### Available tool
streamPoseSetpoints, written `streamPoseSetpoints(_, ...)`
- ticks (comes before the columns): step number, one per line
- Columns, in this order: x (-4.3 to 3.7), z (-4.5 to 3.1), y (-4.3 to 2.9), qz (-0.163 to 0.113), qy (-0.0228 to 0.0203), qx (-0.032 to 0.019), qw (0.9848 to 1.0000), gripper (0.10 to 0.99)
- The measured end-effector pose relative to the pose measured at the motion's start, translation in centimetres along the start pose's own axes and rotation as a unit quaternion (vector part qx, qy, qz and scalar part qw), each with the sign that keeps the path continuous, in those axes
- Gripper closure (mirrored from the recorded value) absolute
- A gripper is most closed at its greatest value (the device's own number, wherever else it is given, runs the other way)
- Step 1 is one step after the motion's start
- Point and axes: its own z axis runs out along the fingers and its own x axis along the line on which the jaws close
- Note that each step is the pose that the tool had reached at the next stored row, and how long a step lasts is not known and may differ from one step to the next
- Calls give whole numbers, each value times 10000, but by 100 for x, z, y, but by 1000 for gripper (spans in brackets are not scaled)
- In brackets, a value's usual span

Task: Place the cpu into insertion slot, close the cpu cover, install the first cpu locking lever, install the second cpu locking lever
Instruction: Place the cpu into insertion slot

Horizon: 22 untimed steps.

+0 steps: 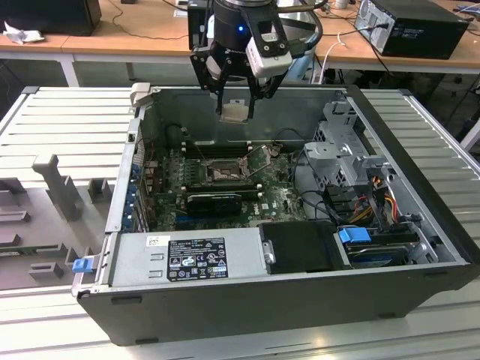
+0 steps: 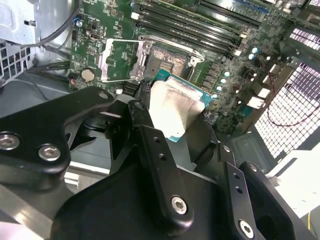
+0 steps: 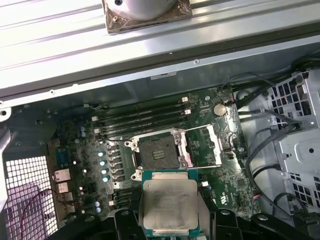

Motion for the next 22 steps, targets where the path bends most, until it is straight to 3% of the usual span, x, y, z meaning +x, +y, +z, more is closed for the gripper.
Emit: streamPoseSetpoints(22,0,1,0,489,-44,-9,9988,557)
